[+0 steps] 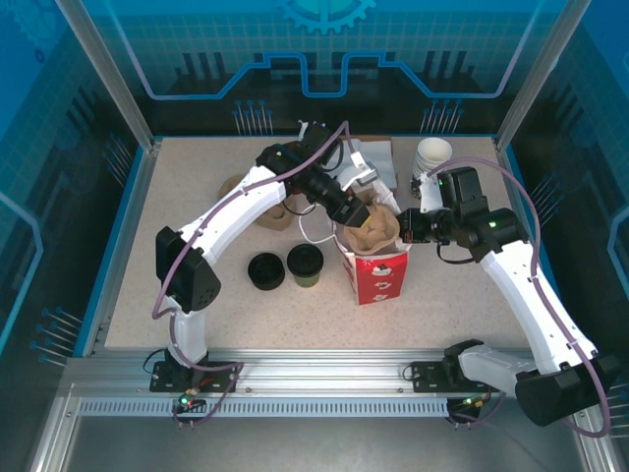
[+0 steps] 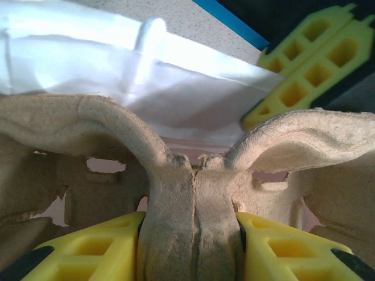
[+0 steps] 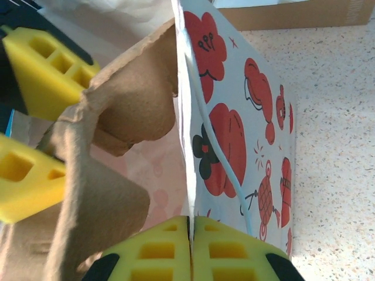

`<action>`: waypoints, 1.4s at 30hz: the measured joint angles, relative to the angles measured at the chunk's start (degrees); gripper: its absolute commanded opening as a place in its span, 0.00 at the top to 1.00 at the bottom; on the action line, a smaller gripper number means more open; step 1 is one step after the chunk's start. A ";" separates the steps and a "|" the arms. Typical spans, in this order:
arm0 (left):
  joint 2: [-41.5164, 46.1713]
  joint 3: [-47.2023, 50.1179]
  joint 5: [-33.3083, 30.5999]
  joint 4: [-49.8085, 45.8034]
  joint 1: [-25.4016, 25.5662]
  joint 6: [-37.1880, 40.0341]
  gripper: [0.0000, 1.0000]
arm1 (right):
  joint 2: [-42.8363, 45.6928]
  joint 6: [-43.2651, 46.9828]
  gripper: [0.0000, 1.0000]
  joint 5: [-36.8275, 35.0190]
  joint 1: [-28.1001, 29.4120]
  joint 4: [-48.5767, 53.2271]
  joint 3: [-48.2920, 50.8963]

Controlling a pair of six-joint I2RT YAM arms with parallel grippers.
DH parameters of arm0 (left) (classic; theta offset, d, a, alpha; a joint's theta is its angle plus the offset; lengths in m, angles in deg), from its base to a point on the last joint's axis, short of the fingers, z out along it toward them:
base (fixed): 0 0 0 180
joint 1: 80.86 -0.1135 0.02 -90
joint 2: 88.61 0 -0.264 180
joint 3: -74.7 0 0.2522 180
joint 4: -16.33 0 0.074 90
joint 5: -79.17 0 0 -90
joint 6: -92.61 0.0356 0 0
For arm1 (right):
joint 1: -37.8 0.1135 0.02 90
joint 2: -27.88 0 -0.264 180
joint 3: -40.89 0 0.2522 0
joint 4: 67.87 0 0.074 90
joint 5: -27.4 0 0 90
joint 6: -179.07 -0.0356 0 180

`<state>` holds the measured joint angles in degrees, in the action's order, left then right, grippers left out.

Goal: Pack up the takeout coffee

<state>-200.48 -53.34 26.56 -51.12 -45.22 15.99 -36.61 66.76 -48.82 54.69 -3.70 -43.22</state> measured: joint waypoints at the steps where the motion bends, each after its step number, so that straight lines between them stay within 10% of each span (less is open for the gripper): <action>1: -0.17 0.00 0.00 0.00 -0.26 0.00 0.58 | 0.00 0.04 1.00 0.17 0.00 -0.04 0.02; 26: -1.03 1.68 -6.80 0.07 0.92 5.20 0.58 | -0.90 -0.68 1.00 2.19 0.00 -1.18 0.20; 42: -1.25 1.66 -8.70 0.24 1.51 5.81 0.57 | -1.44 -2.99 0.61 -0.72 -0.02 6.03 -4.79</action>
<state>-201.73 -51.68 17.86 -50.88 -43.71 21.81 -38.05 63.77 -49.54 54.67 2.34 -48.00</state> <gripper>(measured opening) 0.427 0.376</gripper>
